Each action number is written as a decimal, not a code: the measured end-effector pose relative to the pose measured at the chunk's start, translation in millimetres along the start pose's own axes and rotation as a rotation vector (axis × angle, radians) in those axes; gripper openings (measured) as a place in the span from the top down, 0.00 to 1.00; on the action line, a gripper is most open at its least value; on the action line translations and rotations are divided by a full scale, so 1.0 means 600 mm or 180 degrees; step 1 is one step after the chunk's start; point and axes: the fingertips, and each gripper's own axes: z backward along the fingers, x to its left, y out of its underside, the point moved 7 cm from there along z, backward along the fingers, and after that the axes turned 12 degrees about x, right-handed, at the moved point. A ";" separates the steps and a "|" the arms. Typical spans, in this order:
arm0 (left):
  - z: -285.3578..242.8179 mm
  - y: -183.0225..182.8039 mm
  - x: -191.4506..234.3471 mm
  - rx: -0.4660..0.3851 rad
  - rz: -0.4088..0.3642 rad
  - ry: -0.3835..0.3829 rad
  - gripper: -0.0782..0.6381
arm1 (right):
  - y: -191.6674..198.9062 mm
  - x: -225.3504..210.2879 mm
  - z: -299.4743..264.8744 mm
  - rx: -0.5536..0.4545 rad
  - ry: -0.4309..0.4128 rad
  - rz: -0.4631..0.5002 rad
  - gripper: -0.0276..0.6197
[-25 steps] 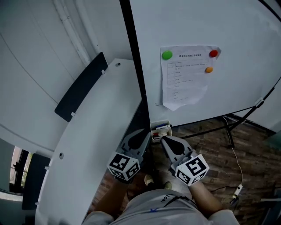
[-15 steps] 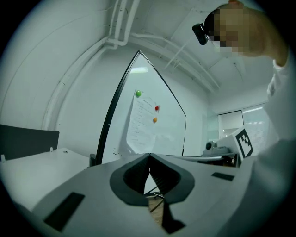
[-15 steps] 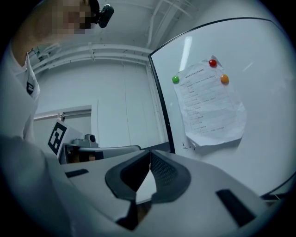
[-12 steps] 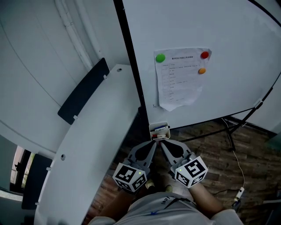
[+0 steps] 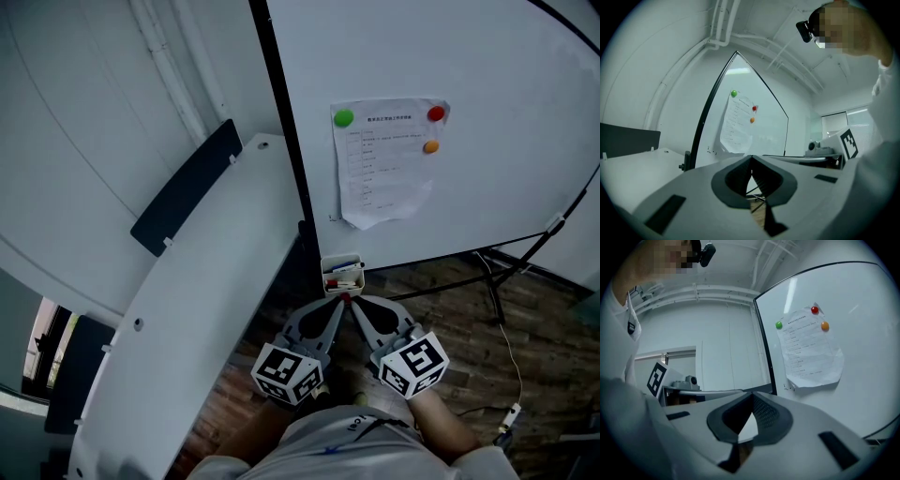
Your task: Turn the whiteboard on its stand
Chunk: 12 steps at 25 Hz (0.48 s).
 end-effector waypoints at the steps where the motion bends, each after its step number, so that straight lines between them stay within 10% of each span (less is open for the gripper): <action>1: 0.000 0.000 -0.002 -0.0002 -0.0001 -0.0005 0.87 | 0.000 -0.001 0.002 -0.0005 0.0001 -0.0001 0.94; 12: -0.014 0.008 -0.023 0.0025 -0.0009 -0.0003 0.87 | 0.006 -0.011 0.019 -0.0032 0.0000 0.0003 0.94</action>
